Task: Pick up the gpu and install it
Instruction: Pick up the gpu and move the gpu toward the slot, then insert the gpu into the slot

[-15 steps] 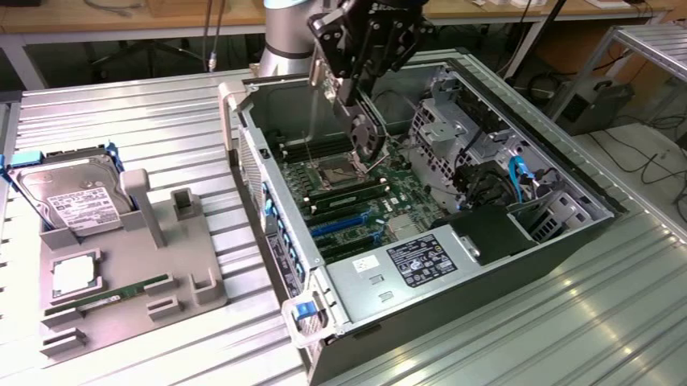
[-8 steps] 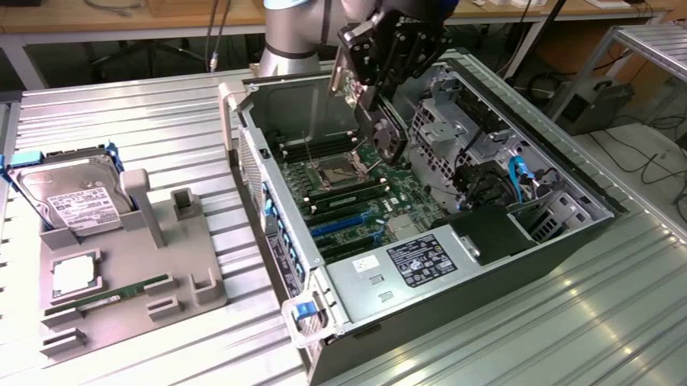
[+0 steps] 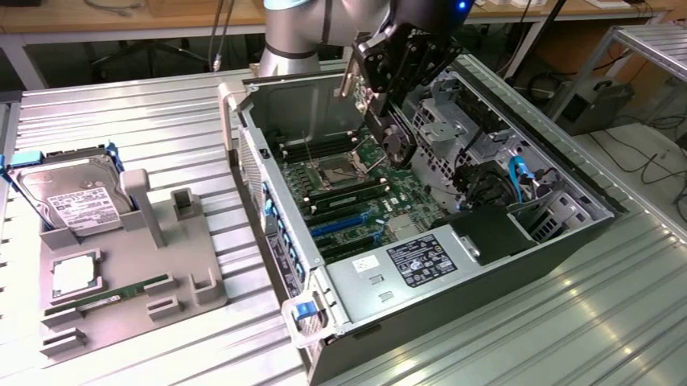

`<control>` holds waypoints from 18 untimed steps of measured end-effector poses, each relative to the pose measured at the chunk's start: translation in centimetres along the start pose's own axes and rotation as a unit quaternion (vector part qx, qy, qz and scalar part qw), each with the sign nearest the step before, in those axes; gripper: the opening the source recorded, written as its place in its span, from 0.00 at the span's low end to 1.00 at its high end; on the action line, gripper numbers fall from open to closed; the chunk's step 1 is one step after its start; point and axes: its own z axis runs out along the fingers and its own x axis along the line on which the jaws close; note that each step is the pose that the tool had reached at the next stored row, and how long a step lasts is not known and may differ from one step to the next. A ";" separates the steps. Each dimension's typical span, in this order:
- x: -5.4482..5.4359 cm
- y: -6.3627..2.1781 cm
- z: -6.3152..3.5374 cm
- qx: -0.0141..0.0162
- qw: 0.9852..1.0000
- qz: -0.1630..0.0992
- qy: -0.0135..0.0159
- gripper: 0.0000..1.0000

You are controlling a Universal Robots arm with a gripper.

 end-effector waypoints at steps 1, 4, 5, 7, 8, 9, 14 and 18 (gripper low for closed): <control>0.0 0.00 0.00 0.000 1.000 0.000 0.000 0.26; 0.0 0.00 0.00 0.000 1.000 0.000 0.000 0.26; 0.0 0.00 0.00 0.000 1.000 0.000 0.000 0.26; 0.0 0.00 0.00 0.000 1.000 0.000 0.000 0.26; 0.0 0.00 0.00 0.000 1.000 0.000 0.000 0.26; 0.0 0.00 0.00 0.000 1.000 0.000 0.000 0.26; 0.0 0.00 0.00 0.000 1.000 0.000 0.000 0.26; -1.4 -0.05 -0.03 0.000 1.000 -0.001 0.000 0.26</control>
